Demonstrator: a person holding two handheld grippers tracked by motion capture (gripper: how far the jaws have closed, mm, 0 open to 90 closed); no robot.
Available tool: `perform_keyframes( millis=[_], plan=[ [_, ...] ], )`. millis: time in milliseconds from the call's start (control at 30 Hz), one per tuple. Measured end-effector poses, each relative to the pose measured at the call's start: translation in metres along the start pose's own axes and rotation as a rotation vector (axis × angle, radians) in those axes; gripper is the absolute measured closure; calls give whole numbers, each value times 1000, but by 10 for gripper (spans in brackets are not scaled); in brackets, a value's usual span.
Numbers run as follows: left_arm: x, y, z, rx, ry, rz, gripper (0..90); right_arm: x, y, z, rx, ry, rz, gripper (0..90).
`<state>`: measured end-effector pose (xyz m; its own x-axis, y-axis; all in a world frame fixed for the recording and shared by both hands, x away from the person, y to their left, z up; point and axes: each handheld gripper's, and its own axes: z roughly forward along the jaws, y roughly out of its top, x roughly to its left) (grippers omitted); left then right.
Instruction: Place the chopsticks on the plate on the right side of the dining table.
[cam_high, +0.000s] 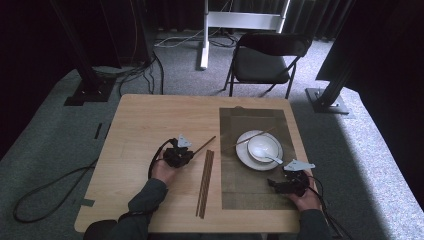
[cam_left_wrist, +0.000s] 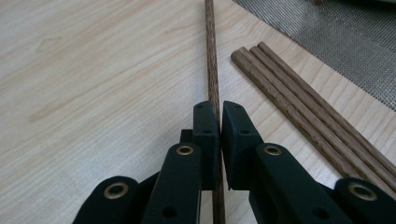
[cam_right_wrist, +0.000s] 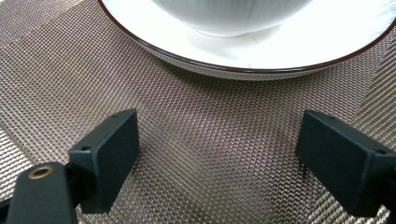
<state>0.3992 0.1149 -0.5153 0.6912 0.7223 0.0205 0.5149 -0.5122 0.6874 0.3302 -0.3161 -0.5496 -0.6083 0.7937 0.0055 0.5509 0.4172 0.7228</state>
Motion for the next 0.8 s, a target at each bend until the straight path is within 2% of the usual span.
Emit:
perform_keyframes(
  millis=[333,467,800],
  plan=[
    [2,11,-2,-10,4,16,851,0,0,0,0,0,1,128],
    [3,17,-4,-34,-38,-6,851,0,0,0,0,0,0,127],
    [3,32,-5,-56,-54,6,851,0,0,0,0,0,0,127]
  ],
)
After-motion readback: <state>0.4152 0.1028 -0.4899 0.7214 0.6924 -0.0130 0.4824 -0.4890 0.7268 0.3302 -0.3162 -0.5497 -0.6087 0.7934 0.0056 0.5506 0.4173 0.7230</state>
